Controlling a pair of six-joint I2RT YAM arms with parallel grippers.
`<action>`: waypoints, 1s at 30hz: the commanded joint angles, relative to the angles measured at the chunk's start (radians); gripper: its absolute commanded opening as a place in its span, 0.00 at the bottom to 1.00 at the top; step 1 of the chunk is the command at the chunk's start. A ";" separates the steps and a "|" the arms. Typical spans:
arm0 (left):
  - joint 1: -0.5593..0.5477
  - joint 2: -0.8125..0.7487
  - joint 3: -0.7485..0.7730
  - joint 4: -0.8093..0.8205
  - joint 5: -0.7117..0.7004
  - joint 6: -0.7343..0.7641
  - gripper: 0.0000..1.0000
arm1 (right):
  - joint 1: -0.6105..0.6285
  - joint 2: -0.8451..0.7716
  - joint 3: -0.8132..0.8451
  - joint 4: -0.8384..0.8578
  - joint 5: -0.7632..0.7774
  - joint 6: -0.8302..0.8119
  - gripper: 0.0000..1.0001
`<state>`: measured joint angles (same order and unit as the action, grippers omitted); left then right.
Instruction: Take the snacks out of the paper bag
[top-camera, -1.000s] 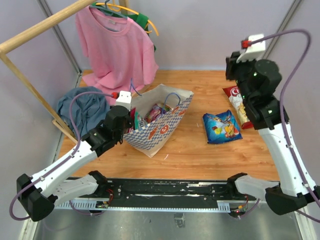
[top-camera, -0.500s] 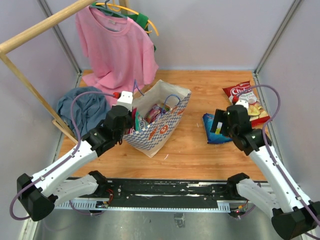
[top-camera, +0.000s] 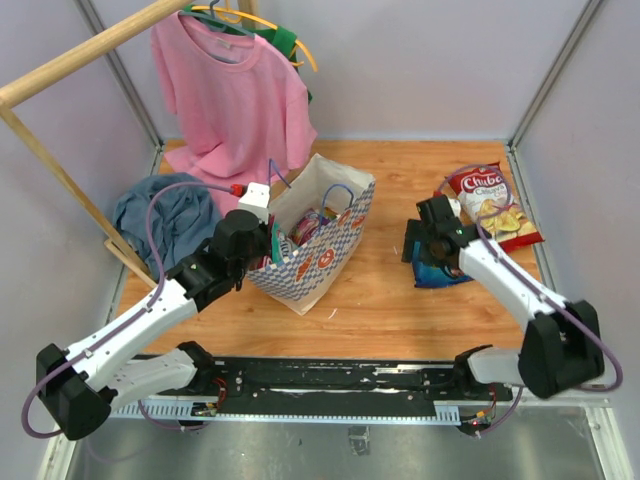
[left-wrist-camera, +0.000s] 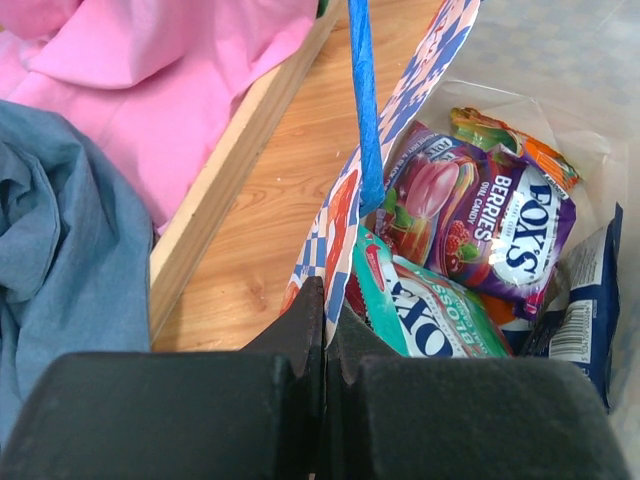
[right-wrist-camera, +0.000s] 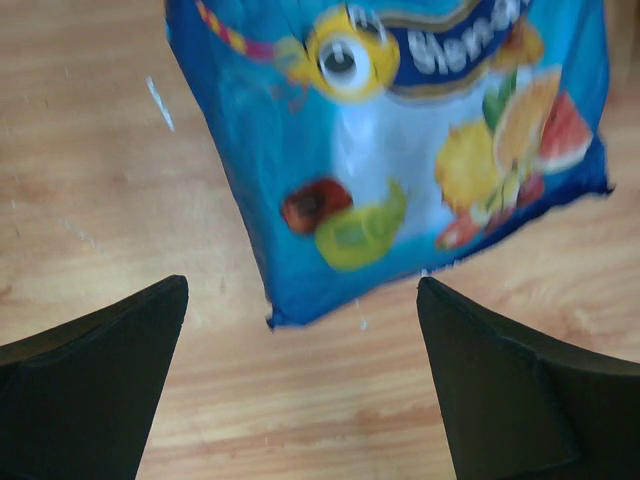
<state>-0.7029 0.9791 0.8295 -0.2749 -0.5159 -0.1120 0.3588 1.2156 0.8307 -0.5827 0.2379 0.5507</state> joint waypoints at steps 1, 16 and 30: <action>0.005 0.007 -0.008 0.047 0.045 -0.021 0.01 | 0.019 0.213 0.202 -0.042 0.100 -0.148 0.99; 0.005 0.026 0.001 0.030 0.040 -0.020 0.01 | 0.196 0.616 0.338 -0.082 0.454 -0.282 0.96; 0.006 -0.024 0.005 -0.005 0.006 -0.013 0.01 | 0.201 0.577 0.302 -0.044 0.470 -0.257 0.14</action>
<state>-0.7025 0.9855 0.8291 -0.2790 -0.4999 -0.1139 0.5488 1.8545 1.1625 -0.6487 0.7349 0.2913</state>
